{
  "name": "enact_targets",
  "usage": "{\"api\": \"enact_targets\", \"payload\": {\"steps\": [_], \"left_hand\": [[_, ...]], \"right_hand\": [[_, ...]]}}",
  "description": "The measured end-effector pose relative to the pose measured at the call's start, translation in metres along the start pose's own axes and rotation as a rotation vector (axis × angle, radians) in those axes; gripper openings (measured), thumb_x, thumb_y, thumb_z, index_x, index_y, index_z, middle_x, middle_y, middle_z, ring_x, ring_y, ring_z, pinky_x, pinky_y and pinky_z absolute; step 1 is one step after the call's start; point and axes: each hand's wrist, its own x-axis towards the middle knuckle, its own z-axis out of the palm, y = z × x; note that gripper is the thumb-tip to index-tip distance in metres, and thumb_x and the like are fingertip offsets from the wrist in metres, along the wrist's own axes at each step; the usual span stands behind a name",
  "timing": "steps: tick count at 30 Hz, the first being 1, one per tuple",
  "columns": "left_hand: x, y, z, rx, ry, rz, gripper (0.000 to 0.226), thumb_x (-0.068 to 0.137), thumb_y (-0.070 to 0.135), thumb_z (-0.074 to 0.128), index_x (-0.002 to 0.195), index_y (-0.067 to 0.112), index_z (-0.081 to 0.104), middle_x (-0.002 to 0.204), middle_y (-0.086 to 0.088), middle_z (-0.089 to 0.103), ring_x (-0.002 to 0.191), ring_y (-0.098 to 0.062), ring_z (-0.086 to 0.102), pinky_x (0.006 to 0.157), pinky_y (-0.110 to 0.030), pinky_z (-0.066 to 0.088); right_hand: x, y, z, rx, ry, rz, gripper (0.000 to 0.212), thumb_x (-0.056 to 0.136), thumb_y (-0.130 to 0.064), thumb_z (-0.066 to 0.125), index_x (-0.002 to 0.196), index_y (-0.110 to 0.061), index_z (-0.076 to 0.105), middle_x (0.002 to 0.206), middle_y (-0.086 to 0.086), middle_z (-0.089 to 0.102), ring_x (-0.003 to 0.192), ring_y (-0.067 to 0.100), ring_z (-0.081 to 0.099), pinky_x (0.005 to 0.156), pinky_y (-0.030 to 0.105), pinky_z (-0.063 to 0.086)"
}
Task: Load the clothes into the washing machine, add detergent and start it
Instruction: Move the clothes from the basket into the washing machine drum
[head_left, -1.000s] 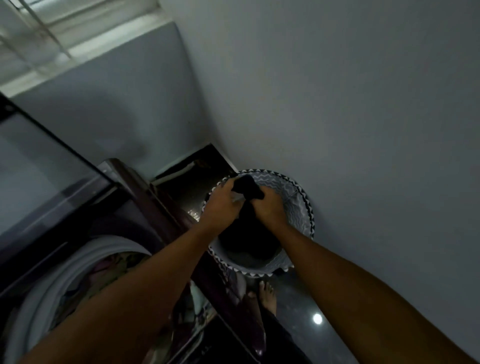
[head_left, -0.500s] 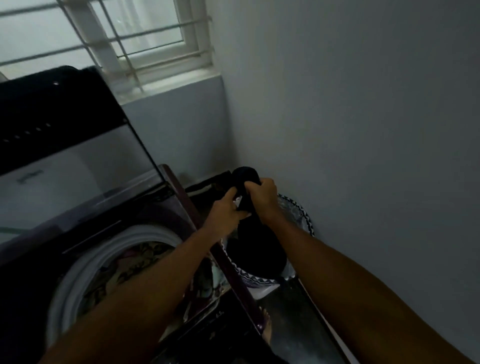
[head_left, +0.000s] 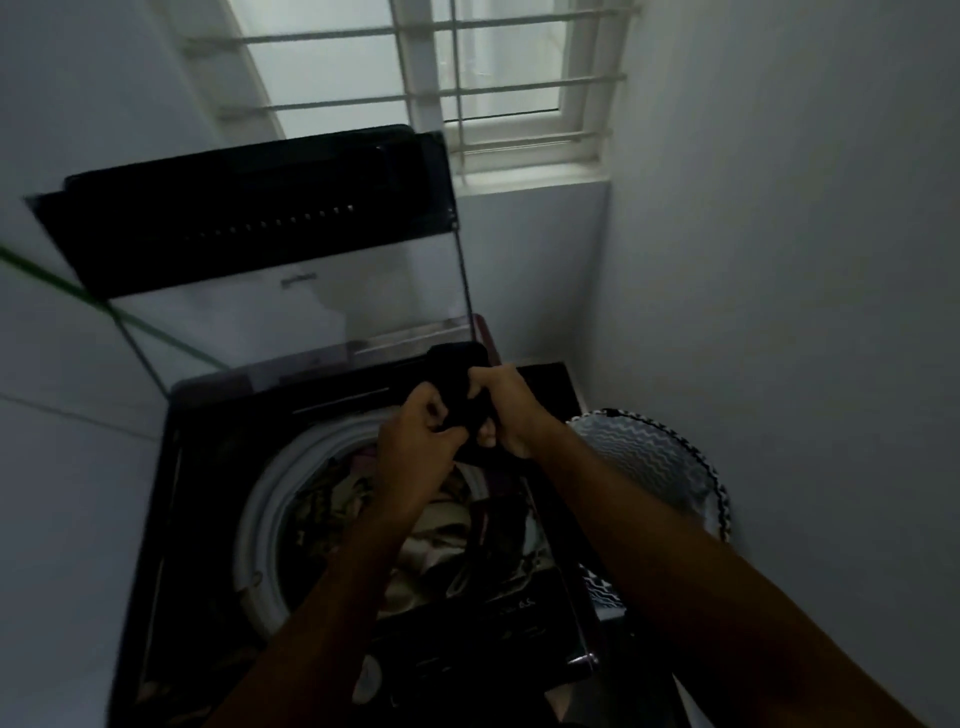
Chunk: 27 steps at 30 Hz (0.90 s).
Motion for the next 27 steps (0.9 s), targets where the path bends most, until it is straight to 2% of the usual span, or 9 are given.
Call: {"api": "enact_targets", "payload": {"steps": [3,6,8,11,15,18,22,25,27], "left_hand": [[-0.003,-0.026,-0.014,0.091,-0.066,-0.083,0.022,0.080,0.020,0.072,0.094,0.017,0.057,0.088,0.001,0.066,0.082,-0.015,0.064,0.071,-0.029,0.051],[-0.002,-0.047,-0.024,0.153,-0.116,-0.146,0.019,0.084,0.028,0.071,0.098,0.020,0.063,0.098,0.000,0.070,0.091,-0.014,0.065,0.083,-0.029,0.053],[0.001,-0.054,-0.027,0.171,-0.082,-0.165,0.018,0.084,0.026,0.069,0.101,0.020,0.069,0.101,-0.001,0.071,0.096,-0.016,0.066,0.088,-0.031,0.053],[0.003,-0.059,-0.028,0.192,-0.065,-0.188,0.022,0.084,0.023,0.067,0.105,0.021,0.070,0.103,-0.002,0.071,0.099,-0.017,0.065,0.091,-0.033,0.052],[0.006,-0.060,-0.016,0.169,-0.133,-0.152,0.022,0.087,0.019,0.063,0.109,0.020,0.068,0.105,-0.002,0.070,0.099,-0.016,0.065,0.086,-0.034,0.055],[0.009,-0.052,-0.003,0.226,-0.188,-0.112,0.025,0.089,0.016,0.061,0.113,0.018,0.067,0.105,0.000,0.069,0.098,-0.015,0.064,0.079,-0.027,0.051],[0.015,-0.037,0.024,0.226,-0.272,-0.014,0.025,0.090,0.015,0.056,0.111,0.020,0.067,0.109,0.000,0.068,0.098,-0.015,0.063,0.086,-0.031,0.051],[0.018,-0.023,0.049,0.243,-0.301,0.104,0.023,0.091,0.013,0.051,0.110,0.019,0.063,0.109,-0.001,0.062,0.098,-0.017,0.059,0.081,-0.030,0.046],[0.018,-0.013,0.065,0.224,-0.312,0.137,0.024,0.088,0.011,0.055,0.110,0.020,0.062,0.107,0.000,0.060,0.098,-0.015,0.057,0.083,-0.030,0.047]], "right_hand": [[0.013,0.014,0.022,-0.116,0.016,0.035,0.010,0.066,-0.008,0.052,0.061,-0.011,0.045,0.055,0.008,0.041,0.035,0.017,0.031,0.040,0.020,0.027],[0.027,0.034,0.034,-0.326,0.051,0.072,0.003,0.071,-0.008,0.055,0.073,-0.008,0.052,0.069,0.015,0.048,0.040,0.019,0.040,0.042,0.022,0.035],[0.036,0.049,0.034,-0.527,0.042,0.138,0.012,0.077,-0.012,0.057,0.087,-0.005,0.055,0.077,0.015,0.054,0.049,0.025,0.051,0.043,0.025,0.044],[0.042,0.069,0.026,-0.746,-0.025,0.271,0.027,0.084,-0.018,0.062,0.105,-0.003,0.054,0.088,0.012,0.057,0.062,0.031,0.059,0.048,0.033,0.052],[0.043,0.078,0.019,-0.808,-0.038,0.272,0.032,0.081,-0.013,0.070,0.107,0.002,0.058,0.091,0.016,0.061,0.064,0.028,0.062,0.049,0.036,0.056],[0.040,0.073,0.013,-0.840,-0.050,0.220,0.036,0.079,-0.014,0.073,0.107,0.006,0.061,0.087,0.017,0.062,0.061,0.027,0.060,0.046,0.031,0.052],[0.031,0.054,-0.007,-0.856,0.005,0.046,0.021,0.085,-0.013,0.062,0.096,0.004,0.069,0.081,0.020,0.067,0.056,0.027,0.062,0.045,0.030,0.050],[0.024,0.046,-0.039,-0.902,0.205,-0.204,0.015,0.079,-0.018,0.070,0.089,-0.009,0.074,0.088,0.013,0.073,0.082,0.024,0.069,0.066,0.025,0.049],[0.020,0.048,-0.064,-0.871,0.292,-0.221,0.014,0.075,-0.022,0.074,0.087,-0.014,0.074,0.089,0.006,0.073,0.085,0.018,0.067,0.071,0.022,0.046]]}}
